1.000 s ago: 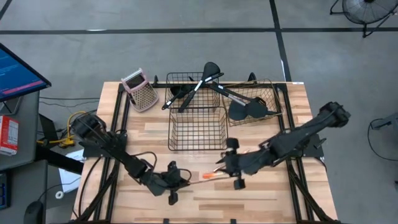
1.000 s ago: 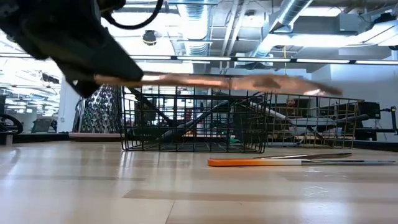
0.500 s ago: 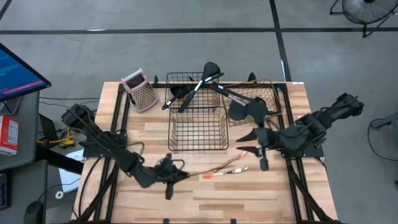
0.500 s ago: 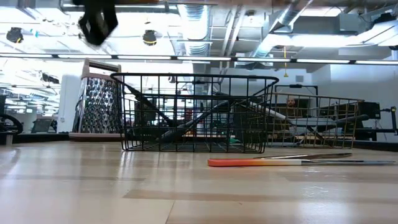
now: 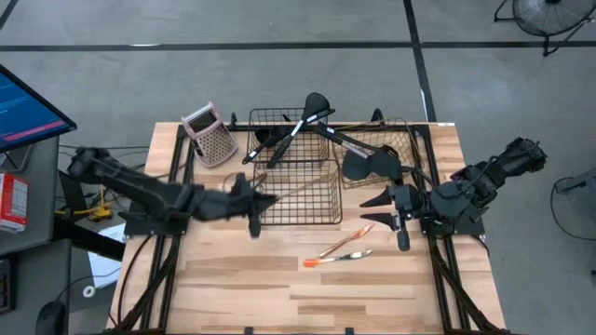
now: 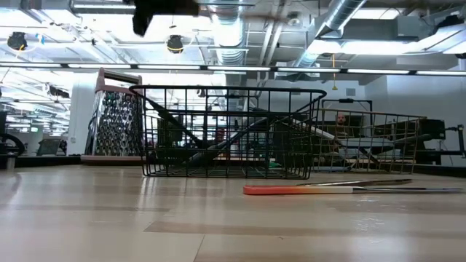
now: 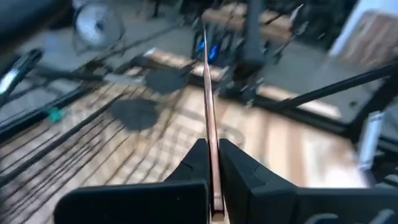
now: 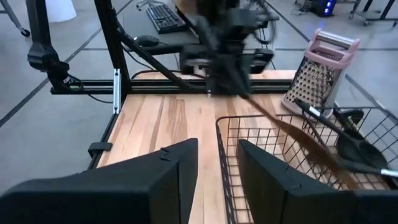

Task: Pick & Place Kitchen Items
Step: Put the table knife into the bottom wire basket

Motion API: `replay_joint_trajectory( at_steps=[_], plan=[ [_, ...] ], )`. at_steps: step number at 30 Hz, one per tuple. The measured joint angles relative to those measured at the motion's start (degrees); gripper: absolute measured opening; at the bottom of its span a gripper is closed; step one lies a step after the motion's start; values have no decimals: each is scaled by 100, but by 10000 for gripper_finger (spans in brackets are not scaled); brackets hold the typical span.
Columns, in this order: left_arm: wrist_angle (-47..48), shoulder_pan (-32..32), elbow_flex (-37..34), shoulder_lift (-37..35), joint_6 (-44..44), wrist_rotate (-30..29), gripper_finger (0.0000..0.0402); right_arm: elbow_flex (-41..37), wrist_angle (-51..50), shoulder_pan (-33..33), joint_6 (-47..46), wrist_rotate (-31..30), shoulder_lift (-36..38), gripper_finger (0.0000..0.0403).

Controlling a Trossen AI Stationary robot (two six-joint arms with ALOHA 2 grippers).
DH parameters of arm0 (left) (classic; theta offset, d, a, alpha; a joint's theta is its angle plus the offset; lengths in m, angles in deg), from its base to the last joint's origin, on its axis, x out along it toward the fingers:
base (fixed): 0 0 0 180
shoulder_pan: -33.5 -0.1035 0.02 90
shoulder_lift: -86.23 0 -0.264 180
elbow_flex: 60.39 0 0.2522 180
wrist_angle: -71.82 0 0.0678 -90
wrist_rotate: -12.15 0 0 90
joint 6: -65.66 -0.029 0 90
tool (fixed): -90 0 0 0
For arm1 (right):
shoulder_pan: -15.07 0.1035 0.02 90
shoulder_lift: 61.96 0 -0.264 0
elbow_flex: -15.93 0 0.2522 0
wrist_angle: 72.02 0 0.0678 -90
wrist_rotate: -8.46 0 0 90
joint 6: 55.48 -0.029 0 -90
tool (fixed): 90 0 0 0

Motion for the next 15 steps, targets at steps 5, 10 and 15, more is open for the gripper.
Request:
replay_joint_trajectory(
  at_steps=[5,10,15],
  plan=[
    [949,-746,0,6,396,840,0,0,-264,108,-326,2,0,111],
    [1060,-872,0,352,548,1191,0,0,-555,296,-676,-1,0,111],
    [1098,-911,0,815,808,1141,0,0,-563,400,-753,-4,0,111]
  ],
)
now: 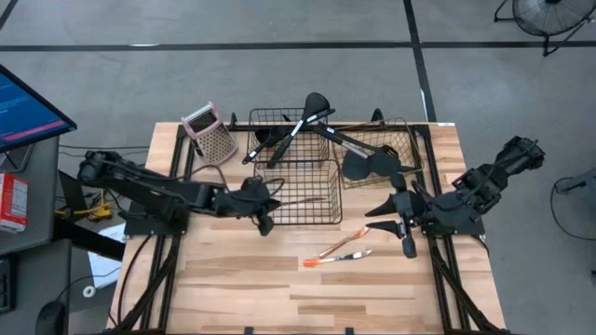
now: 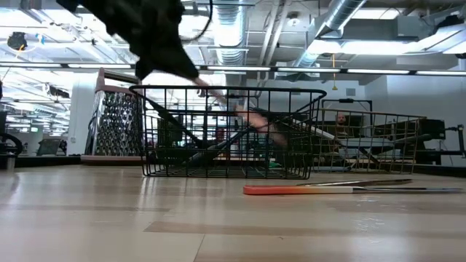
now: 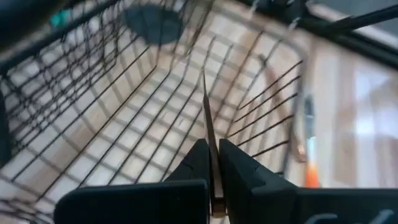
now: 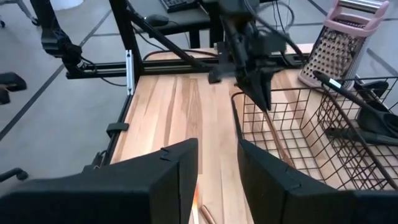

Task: Pick & Place Kitchen Items
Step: Put the table knife into the bottom wire basket

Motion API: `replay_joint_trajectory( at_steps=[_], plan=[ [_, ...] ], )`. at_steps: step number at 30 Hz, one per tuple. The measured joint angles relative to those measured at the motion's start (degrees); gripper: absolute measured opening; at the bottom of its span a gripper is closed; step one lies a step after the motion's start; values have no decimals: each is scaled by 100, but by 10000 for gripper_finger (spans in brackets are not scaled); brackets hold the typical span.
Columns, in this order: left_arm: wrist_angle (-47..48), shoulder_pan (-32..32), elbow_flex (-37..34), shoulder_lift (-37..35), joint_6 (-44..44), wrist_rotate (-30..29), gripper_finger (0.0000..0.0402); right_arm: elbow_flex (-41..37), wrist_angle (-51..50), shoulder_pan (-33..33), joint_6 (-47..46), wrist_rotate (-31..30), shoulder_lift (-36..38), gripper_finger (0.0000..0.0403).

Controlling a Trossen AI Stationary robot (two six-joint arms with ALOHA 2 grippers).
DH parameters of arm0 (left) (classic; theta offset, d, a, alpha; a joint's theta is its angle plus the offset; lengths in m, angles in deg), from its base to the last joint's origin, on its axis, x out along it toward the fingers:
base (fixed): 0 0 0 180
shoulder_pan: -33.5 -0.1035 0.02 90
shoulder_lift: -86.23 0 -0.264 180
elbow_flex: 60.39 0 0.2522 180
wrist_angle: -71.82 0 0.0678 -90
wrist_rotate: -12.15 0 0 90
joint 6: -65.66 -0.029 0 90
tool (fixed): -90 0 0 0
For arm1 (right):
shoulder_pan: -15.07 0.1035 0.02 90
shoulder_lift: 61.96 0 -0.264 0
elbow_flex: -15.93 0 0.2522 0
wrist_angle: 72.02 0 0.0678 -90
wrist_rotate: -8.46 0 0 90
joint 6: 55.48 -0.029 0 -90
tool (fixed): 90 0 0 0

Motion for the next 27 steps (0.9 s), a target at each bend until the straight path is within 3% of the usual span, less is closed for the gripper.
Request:
replay_joint_trajectory(
  at_steps=[8,16,20,27],
  plan=[
    [-11,-112,-2,678,286,-218,1,0,-3,7,-42,0,0,111],
    [3,-112,-2,759,282,-250,7,0,-6,7,-42,0,0,111],
    [1,-112,-2,747,244,-49,36,0,-33,7,-44,2,0,111],
    [-6,-107,-2,747,211,338,125,0,-186,4,-233,0,0,112]
  ],
)
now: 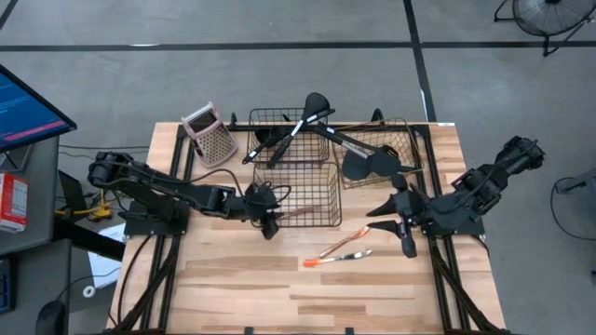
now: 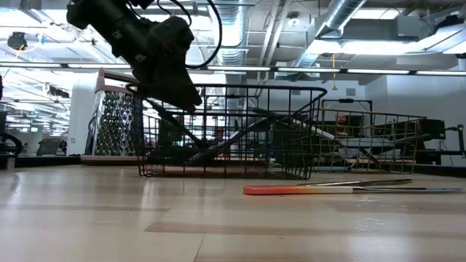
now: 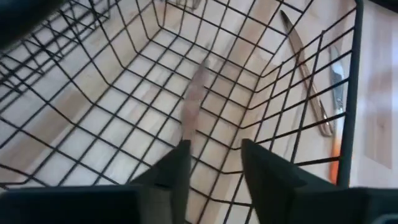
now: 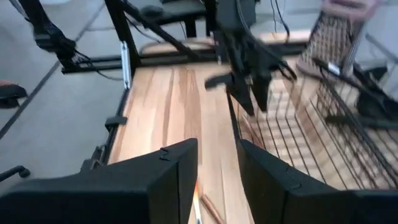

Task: Pick & Place Kitchen Items
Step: Put the table knife into the bottom wire basket

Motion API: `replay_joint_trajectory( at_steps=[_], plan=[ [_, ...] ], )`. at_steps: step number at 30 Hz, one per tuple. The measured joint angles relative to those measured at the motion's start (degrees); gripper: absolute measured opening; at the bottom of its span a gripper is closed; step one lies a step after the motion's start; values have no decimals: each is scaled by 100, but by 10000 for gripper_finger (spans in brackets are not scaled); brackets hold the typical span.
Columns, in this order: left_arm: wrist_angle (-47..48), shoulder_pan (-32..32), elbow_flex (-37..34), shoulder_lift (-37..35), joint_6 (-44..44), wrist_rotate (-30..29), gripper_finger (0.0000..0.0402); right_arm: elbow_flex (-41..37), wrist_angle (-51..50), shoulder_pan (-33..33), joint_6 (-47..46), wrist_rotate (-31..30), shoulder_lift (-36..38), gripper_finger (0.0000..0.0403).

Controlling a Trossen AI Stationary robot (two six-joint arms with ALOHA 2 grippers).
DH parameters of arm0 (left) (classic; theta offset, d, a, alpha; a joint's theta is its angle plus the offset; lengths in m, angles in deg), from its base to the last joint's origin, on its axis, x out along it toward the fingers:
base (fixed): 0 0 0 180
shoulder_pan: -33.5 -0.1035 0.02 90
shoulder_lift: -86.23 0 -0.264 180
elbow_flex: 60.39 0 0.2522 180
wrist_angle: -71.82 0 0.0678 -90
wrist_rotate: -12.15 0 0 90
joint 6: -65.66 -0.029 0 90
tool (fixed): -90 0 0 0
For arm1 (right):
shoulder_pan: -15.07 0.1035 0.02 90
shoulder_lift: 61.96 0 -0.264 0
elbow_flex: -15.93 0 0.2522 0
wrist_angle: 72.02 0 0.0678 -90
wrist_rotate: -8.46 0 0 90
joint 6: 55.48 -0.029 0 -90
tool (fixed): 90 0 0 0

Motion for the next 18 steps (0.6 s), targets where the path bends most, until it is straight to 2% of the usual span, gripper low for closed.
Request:
replay_joint_trajectory(
  at_steps=[5,11,15,18],
  plan=[
    [-50,1,0,-159,201,228,183,0,-1081,16,-829,20,-59,133],
    [-340,110,0,-953,293,214,199,-189,-2365,453,-2013,194,-293,177],
    [-514,398,0,-1588,291,196,196,-786,-2259,831,-2471,277,-515,202],
    [-731,808,0,-1952,160,178,188,-1395,-1612,1031,-2596,319,-777,216]
  ],
)
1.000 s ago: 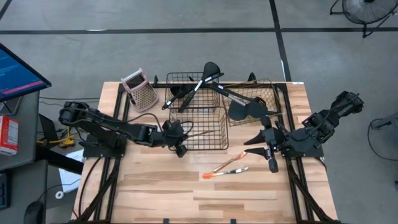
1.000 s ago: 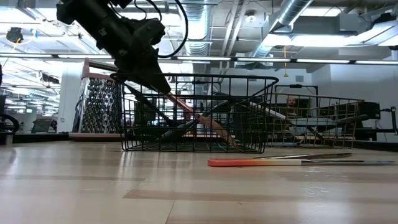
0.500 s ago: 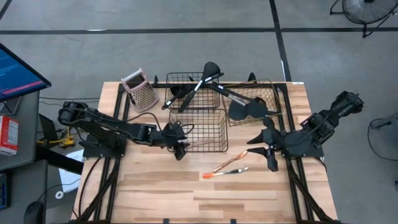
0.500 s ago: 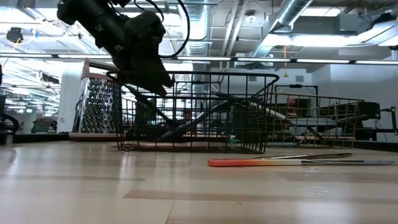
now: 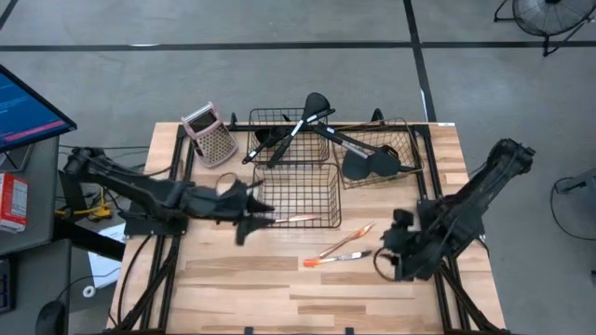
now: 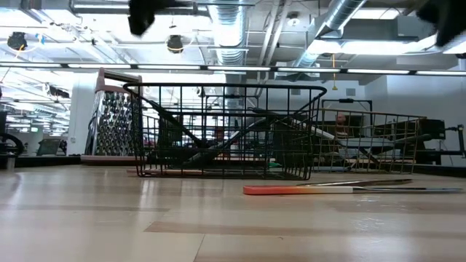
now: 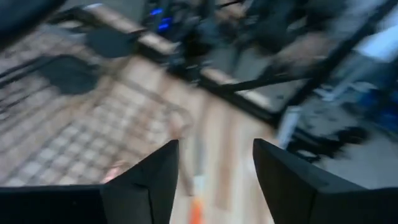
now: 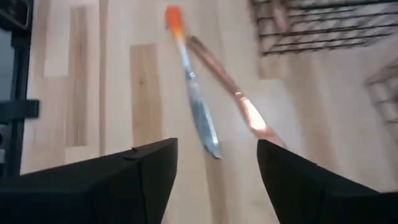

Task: Pick & Place Kitchen Items
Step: Put the table knife into the bottom wire basket

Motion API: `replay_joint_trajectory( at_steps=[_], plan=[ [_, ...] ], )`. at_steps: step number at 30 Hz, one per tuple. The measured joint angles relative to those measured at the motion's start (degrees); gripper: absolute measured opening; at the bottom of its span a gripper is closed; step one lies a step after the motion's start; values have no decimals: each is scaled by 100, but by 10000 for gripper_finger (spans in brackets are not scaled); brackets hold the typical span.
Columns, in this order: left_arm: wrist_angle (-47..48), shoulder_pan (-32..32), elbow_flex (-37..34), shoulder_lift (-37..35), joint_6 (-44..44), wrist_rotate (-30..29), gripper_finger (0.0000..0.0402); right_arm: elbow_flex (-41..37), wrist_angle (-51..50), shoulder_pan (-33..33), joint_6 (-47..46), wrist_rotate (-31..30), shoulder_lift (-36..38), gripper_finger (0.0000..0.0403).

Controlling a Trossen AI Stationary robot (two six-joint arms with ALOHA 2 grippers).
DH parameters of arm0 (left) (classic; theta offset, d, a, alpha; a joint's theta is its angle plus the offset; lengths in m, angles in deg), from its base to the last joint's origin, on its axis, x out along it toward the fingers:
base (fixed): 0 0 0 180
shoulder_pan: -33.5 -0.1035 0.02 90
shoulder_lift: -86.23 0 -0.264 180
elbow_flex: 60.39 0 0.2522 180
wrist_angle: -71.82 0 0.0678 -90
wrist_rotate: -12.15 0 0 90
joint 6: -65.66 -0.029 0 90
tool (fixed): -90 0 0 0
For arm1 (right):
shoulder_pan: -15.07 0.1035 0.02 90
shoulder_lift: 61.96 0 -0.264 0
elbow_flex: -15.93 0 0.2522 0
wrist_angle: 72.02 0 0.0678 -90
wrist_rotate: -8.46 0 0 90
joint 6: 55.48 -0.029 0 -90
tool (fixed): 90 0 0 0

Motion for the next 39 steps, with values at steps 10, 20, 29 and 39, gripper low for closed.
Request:
replay_joint_trajectory(
  at_steps=[10,20,29,39],
  plan=[
    [-126,1908,2,107,-2,-858,170,-1447,4186,-128,2023,-11,-998,226],
    [-1017,2520,2,1891,43,-1298,170,-1494,5616,-662,2305,594,-2342,209],
    [-1687,2494,0,3092,631,-1441,163,-1494,5163,-687,1458,584,-2519,106],
    [-2110,2492,2,3303,644,-1627,139,-1488,3505,-753,175,91,-2080,4]
  ],
)
